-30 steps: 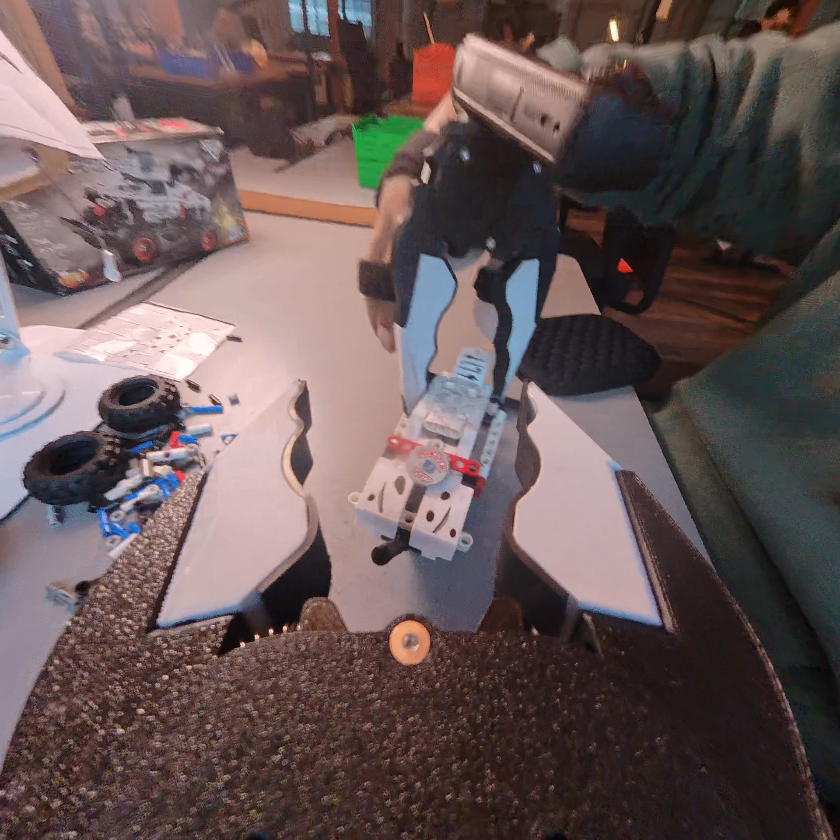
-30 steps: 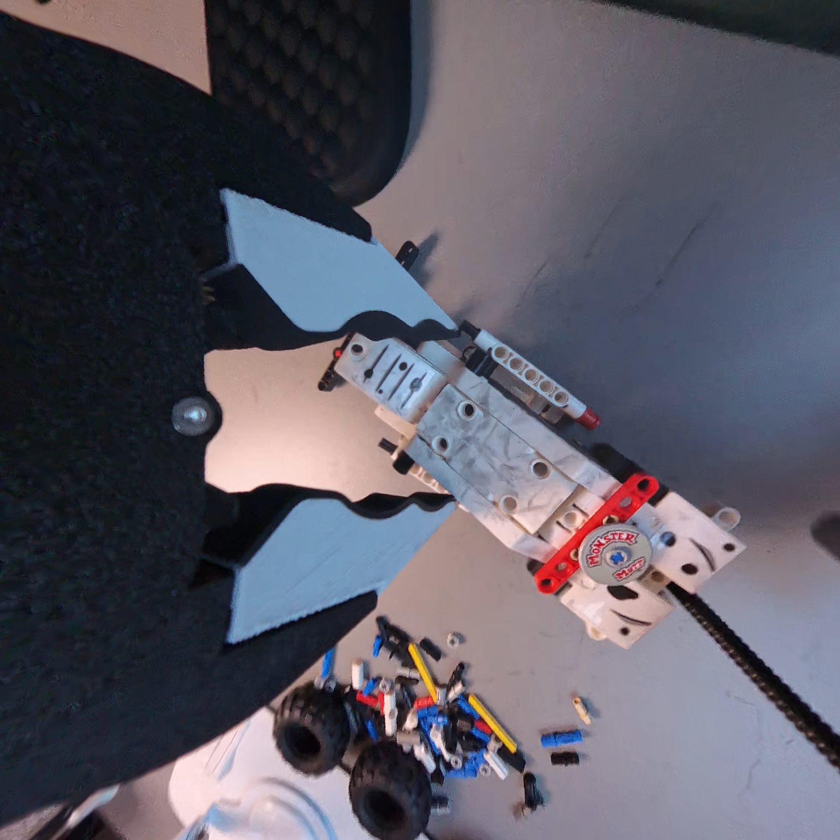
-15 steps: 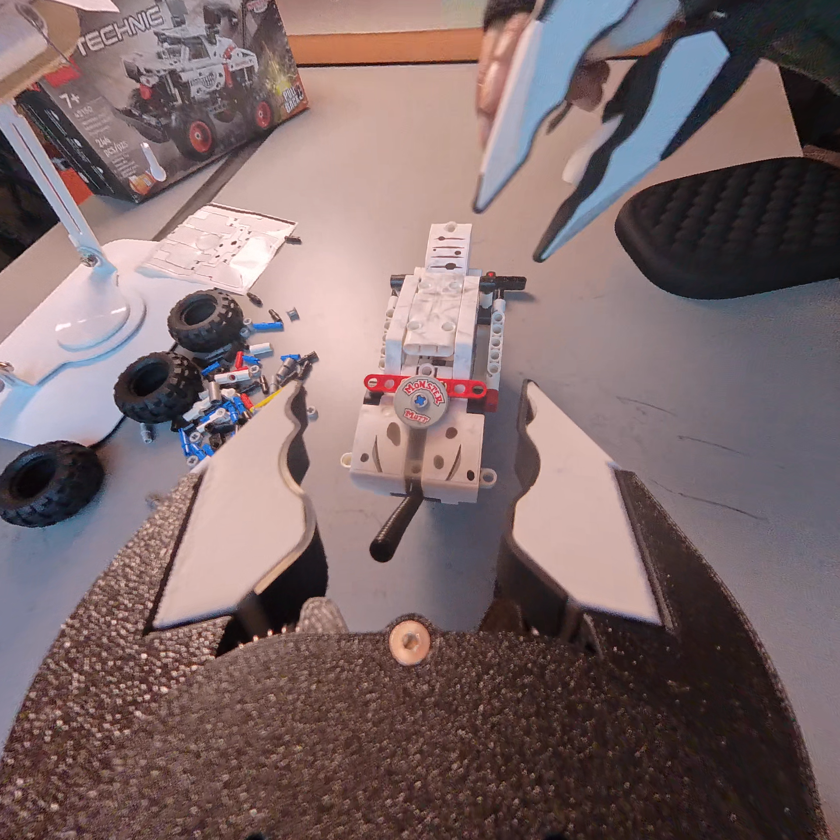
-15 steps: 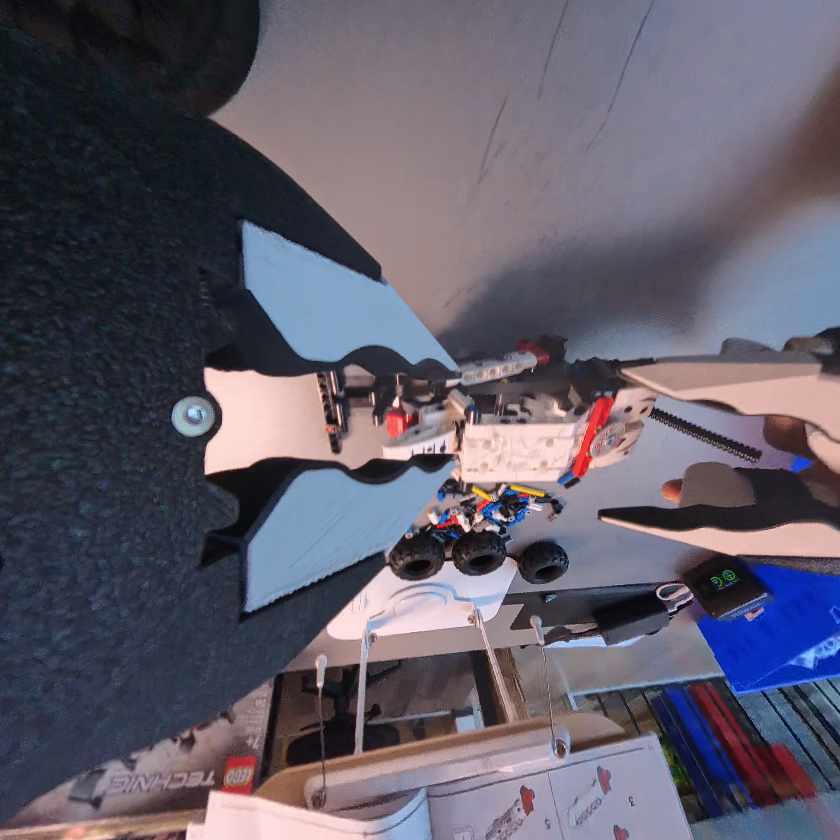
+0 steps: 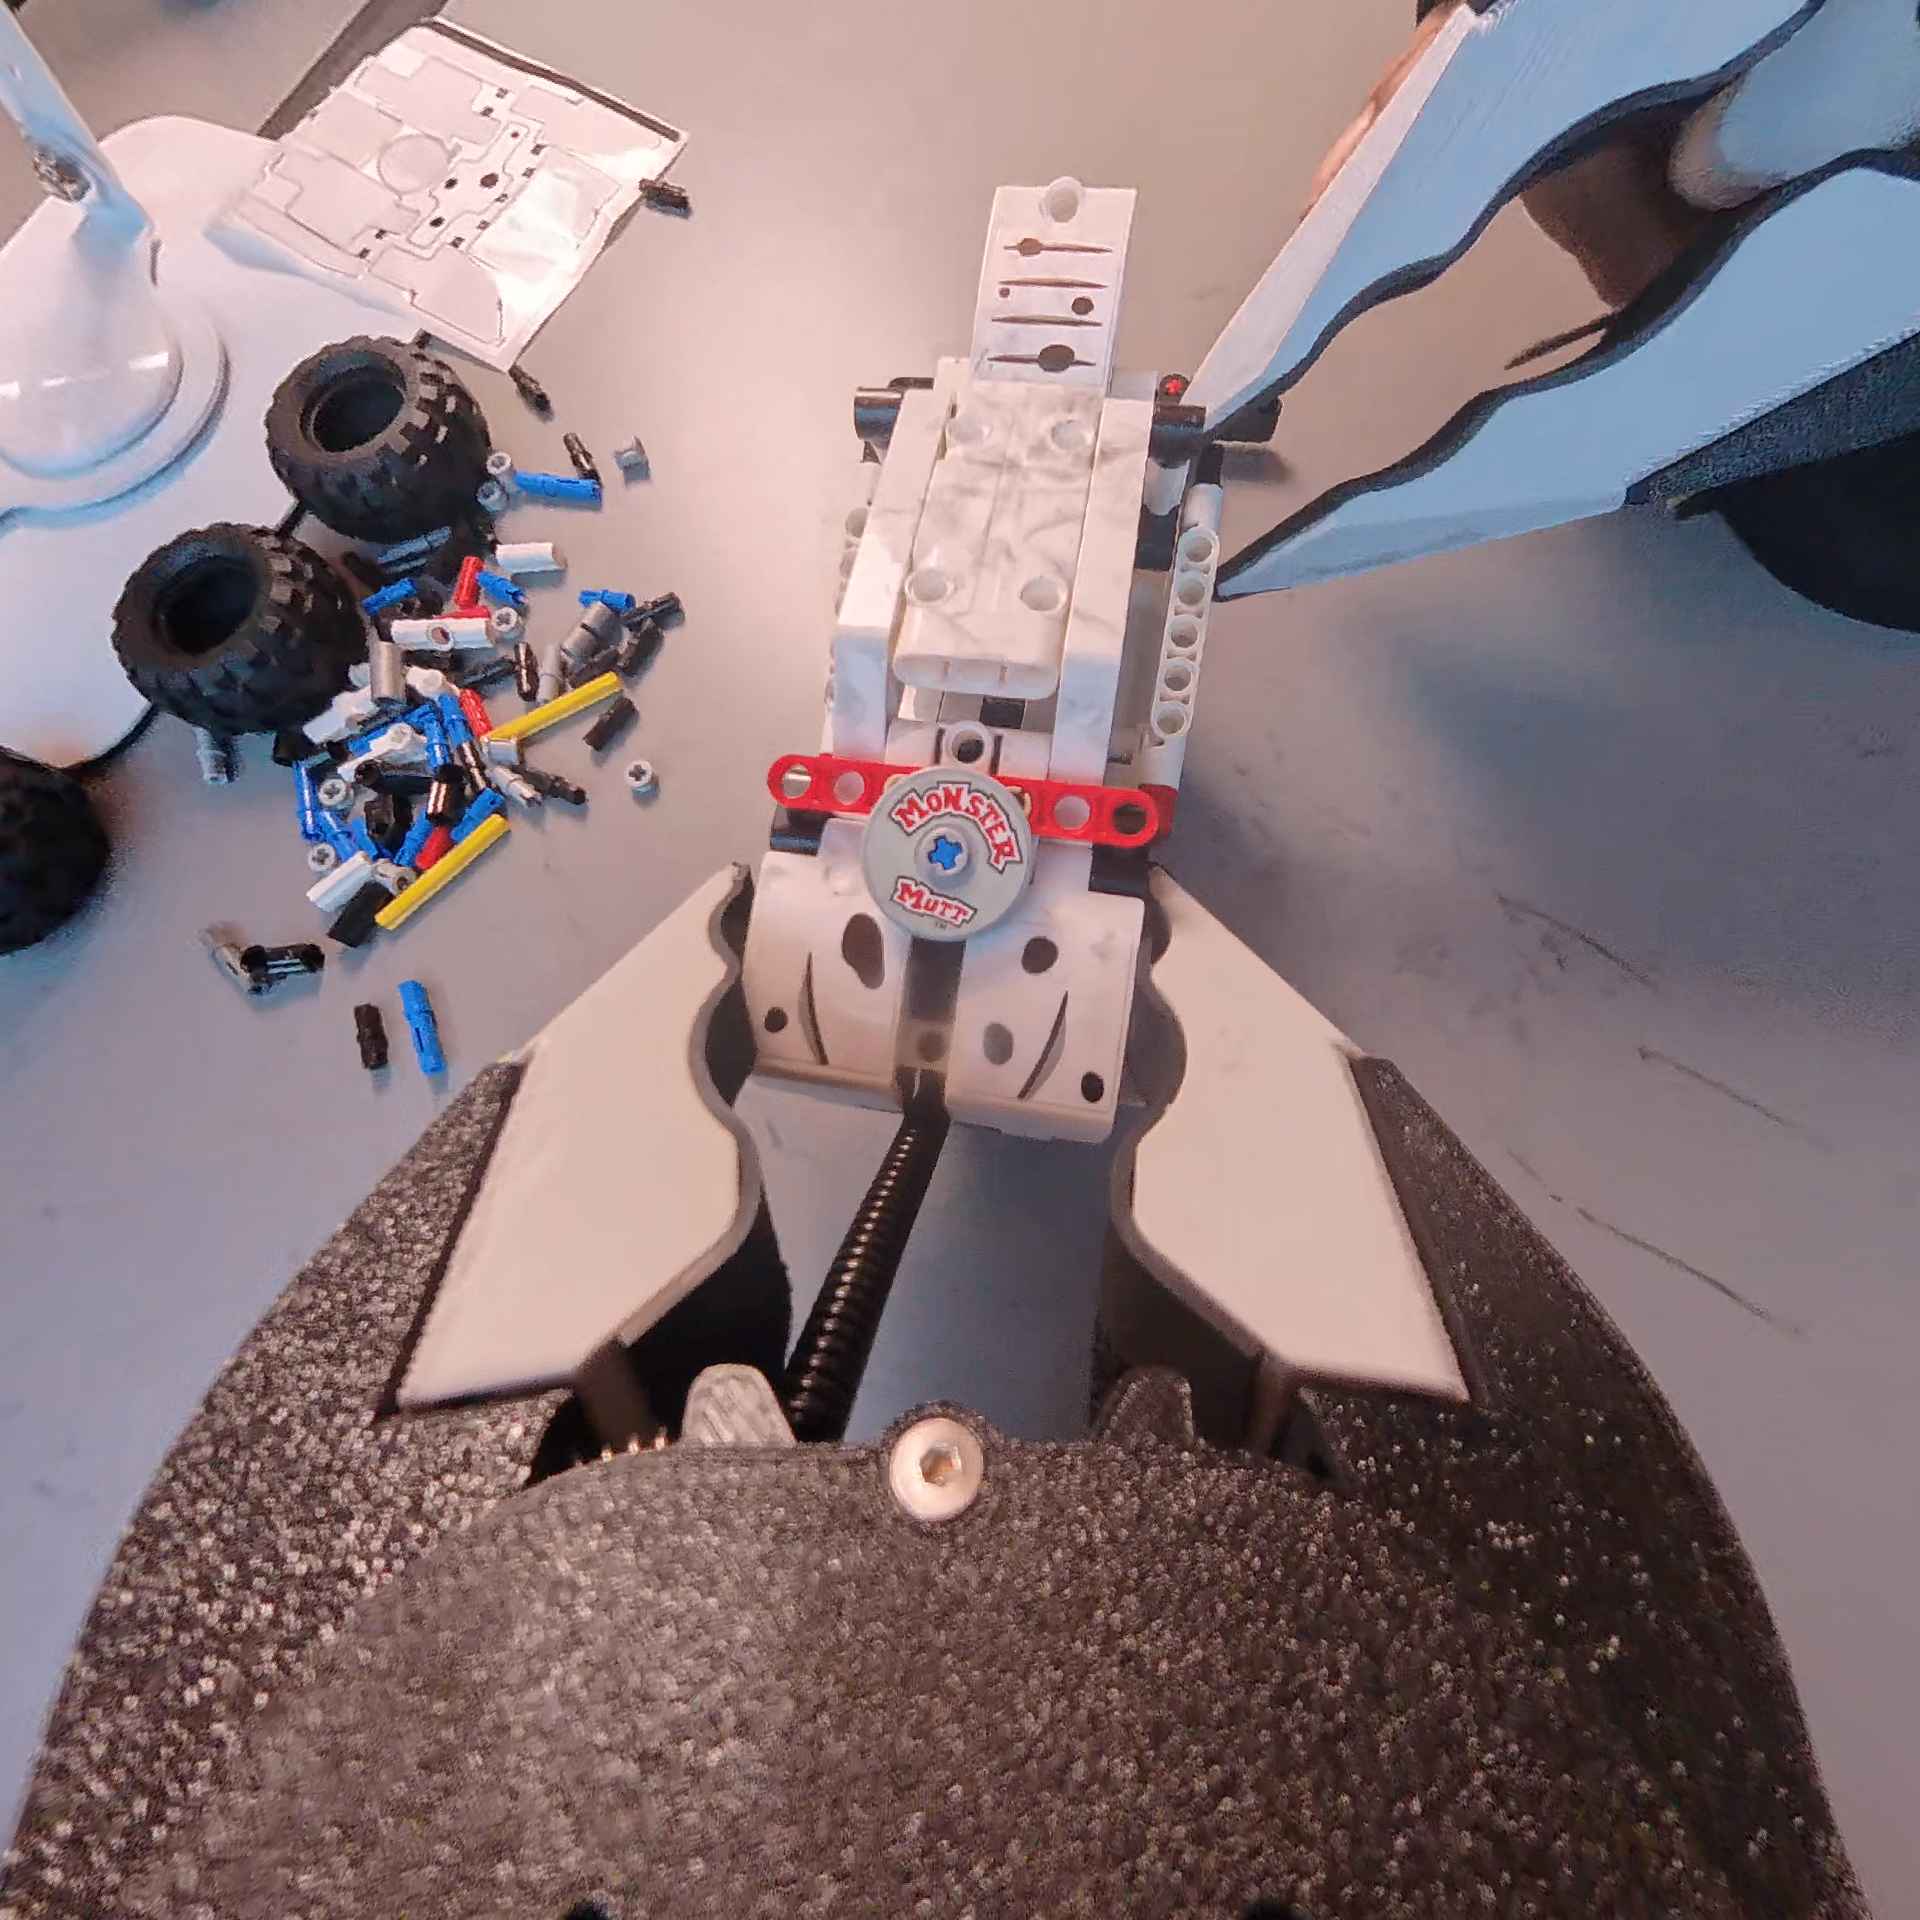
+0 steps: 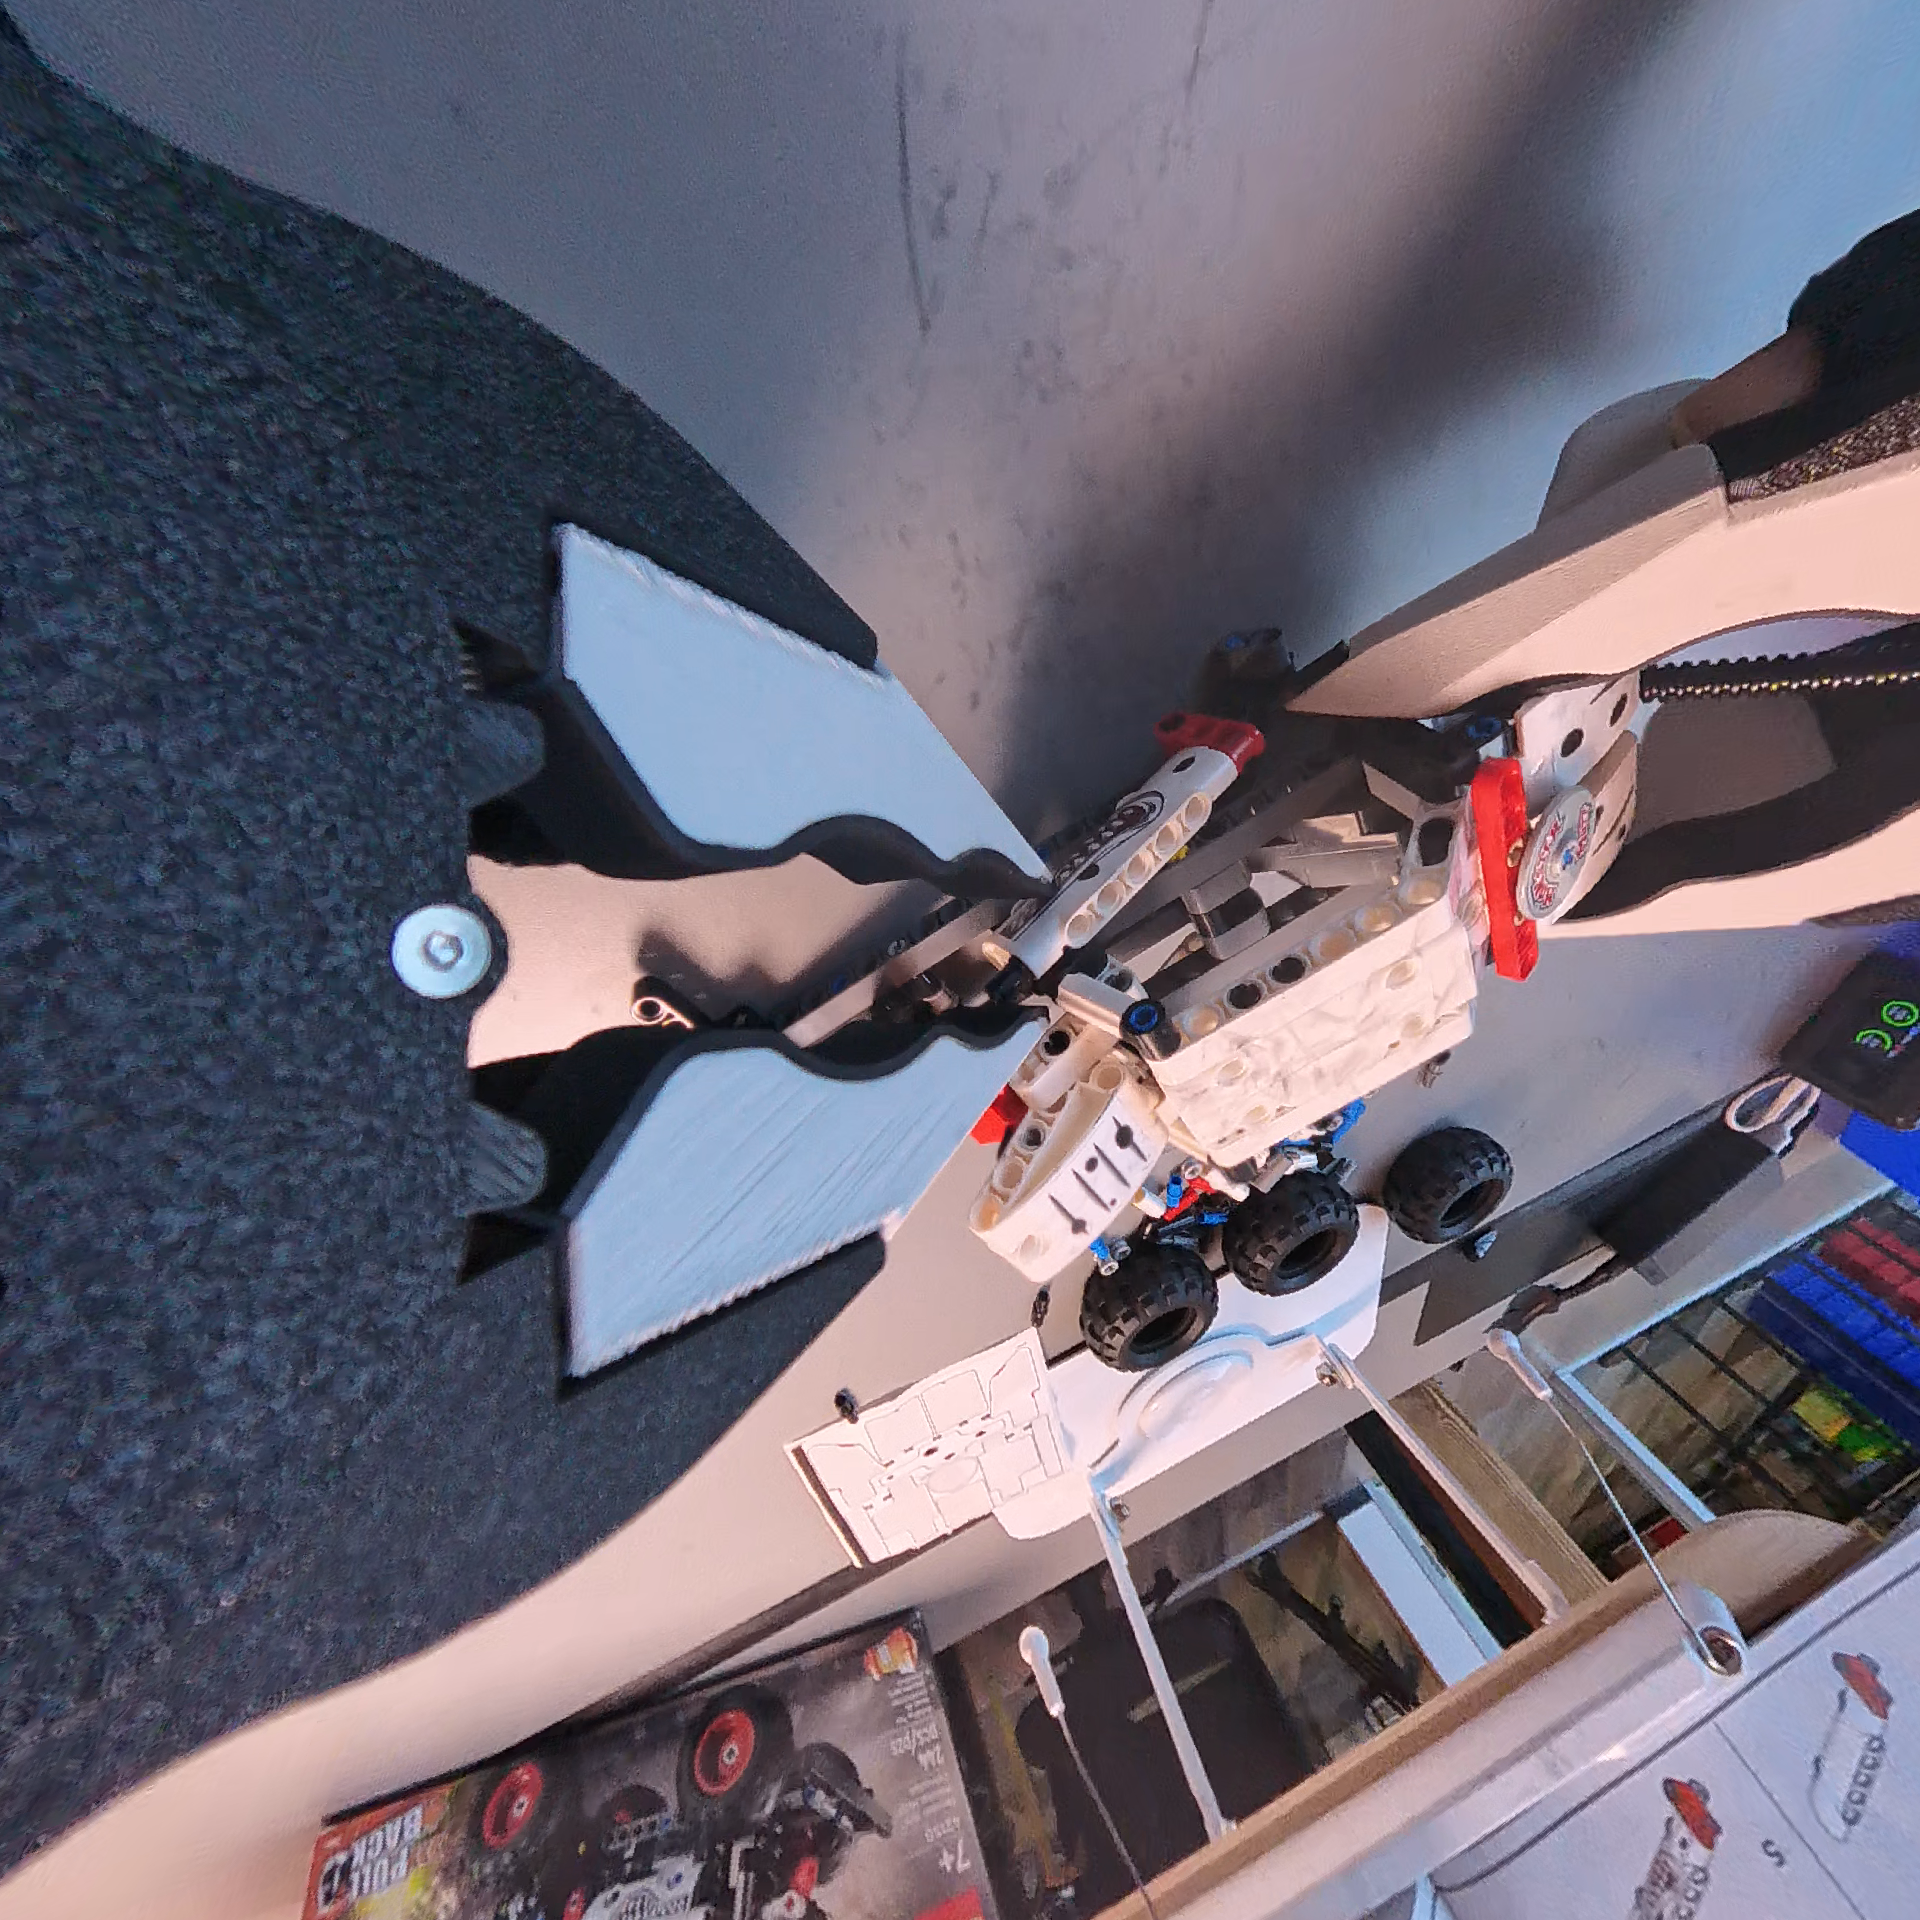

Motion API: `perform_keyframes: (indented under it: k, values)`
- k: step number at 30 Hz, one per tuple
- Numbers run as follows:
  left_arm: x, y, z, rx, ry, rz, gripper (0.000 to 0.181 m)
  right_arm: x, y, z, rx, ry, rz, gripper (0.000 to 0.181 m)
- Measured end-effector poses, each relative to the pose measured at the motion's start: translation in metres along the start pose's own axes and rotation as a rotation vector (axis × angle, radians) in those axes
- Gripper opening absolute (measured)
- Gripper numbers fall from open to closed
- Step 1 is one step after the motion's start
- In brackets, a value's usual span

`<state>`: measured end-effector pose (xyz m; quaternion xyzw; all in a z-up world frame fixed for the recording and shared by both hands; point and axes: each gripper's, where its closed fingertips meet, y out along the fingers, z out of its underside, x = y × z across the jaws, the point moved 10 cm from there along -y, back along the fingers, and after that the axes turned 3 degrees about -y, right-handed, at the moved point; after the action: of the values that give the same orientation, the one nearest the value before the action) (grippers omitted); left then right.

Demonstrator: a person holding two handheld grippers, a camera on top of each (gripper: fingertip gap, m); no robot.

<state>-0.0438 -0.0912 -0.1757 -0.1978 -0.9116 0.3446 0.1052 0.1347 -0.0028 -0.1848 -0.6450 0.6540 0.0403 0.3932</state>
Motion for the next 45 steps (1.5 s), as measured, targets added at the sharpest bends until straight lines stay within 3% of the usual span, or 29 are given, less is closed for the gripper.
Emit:
perform_keyframes:
  k: [5, 7, 10, 15, 22, 26, 44, 45]
  values:
    - [-0.007, -0.006, 0.004, 0.007, -0.004, -0.01, 0.073, 0.006, -0.002, 0.003, -0.059, -0.196, 0.004, 0.017]
    - [-0.007, -0.01, 0.001, 0.032, 0.014, 0.016, 0.087, 0.006, -0.004, 0.003, -0.082, -0.239, -0.02, 0.016]
    - [-0.009, -0.019, -0.011, 0.059, 0.079, 0.038, 0.092, 0.005, -0.007, 0.003, -0.118, -0.242, -0.089, 0.013]
    - [-0.007, -0.022, -0.044, 0.198, 0.212, 0.095, 0.084, -0.003, -0.009, 0.002, -0.154, -0.236, -0.227, 0.009]
    - [-0.004, 0.016, -0.062, 0.425, 0.291, 0.251, 0.063, -0.013, -0.005, 0.002, -0.196, -0.194, -0.398, 0.006]
    - [-0.003, 0.02, -0.061, 0.442, 0.223, 0.321, 0.051, -0.016, -0.006, 0.004, -0.213, -0.172, -0.457, 0.004]
    - [-0.009, 0.02, -0.062, 0.509, 0.249, 0.312, 0.047, -0.031, 0.004, 0.013, -0.272, 0.055, -0.773, 0.002]
    - [-0.009, 0.021, -0.063, 0.511, 0.263, 0.281, 0.044, -0.023, -0.002, 0.009, -0.298, 0.083, -0.937, 0.002]
